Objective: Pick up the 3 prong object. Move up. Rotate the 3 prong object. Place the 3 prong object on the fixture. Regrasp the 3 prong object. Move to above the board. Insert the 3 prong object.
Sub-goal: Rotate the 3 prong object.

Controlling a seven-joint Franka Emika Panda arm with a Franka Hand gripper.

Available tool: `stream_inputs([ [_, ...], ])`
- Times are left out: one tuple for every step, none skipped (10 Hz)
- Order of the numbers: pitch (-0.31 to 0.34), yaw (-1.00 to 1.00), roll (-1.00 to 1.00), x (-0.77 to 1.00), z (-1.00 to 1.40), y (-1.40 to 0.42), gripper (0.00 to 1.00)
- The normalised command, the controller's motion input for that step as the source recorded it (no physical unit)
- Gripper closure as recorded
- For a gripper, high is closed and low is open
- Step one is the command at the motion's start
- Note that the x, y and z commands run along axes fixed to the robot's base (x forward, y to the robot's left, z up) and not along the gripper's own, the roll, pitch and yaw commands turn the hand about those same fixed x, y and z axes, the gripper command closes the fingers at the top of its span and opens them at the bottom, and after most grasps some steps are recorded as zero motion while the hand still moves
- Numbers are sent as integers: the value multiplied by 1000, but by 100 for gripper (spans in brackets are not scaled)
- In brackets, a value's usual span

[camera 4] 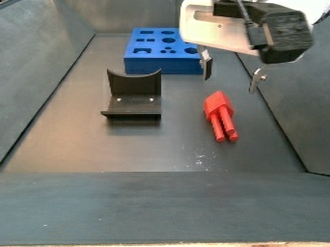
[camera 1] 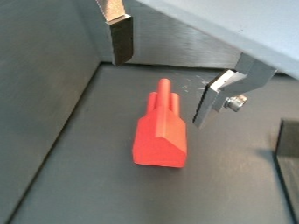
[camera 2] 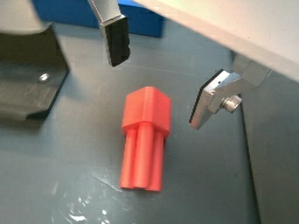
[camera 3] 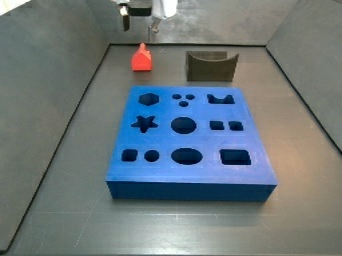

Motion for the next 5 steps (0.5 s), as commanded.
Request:
stream_inputs([
  [-43, 1000, 12, 49, -29, -2, 0],
  [-50, 1000, 14, 49, -30, -2, 0],
  [-54, 1000, 15, 48, -30, -2, 0],
  [-66, 1000, 18, 47, -30, -2, 0],
  [-78, 1000, 22, 47, -31, -3, 0],
])
